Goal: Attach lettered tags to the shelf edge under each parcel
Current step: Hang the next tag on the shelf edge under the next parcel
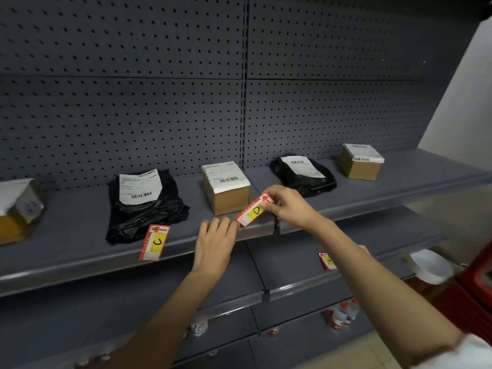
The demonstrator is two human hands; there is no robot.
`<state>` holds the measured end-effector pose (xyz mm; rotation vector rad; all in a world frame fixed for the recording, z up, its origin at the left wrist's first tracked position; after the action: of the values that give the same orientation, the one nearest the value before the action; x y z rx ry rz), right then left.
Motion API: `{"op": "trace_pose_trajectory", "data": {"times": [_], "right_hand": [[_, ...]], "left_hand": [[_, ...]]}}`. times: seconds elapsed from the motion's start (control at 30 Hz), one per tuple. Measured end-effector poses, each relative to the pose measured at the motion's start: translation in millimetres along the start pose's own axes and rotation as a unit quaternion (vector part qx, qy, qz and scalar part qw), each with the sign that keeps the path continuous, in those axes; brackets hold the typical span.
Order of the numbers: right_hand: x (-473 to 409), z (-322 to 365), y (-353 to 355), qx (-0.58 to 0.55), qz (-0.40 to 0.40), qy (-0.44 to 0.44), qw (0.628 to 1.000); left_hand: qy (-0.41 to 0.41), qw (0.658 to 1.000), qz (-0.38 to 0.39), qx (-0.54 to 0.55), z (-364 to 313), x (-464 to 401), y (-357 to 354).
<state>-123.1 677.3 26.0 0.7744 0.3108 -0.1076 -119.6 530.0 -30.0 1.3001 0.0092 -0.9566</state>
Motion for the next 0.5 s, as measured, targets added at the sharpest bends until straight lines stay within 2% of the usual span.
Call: {"op": "trace_pose_trajectory", "data": {"times": [0.2, 0.3, 0.4, 0.5], "right_hand": [[-10.0, 3.9, -9.4, 0.031, 0.026, 0.046, 0.998], [-9.7, 4.0, -29.2, 0.098, 0.068, 0.068, 0.991], [-4.4, 3.9, -52.2, 0.130, 0.103, 0.095, 0.982], [6.5, 3.1, -45.4, 0.096, 0.064, 0.111, 0.987]], "left_hand": [[0.047, 0.999, 0.010, -0.012, -2.4, 3.0, 0.9], [0.059, 0.998, -0.007, 0.021, -2.3, 7.3, 5.3], [0.110, 0.990, -0.042, 0.080, 5.8, 12.7, 13.7], [0.145, 0.979, -0.059, 0.132, -3.3, 9.9, 23.3]]}}
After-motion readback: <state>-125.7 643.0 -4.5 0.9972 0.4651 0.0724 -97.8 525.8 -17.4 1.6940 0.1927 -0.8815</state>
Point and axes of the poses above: each hand's wrist, its own x-axis away from the middle knuckle, its own y-axis out of the back of the hand, z = x × y, the point moved 9 cm from there along -x, towards the middle knuckle, and after that the axes turned 11 degrees about -x, right-handed, at the moved point
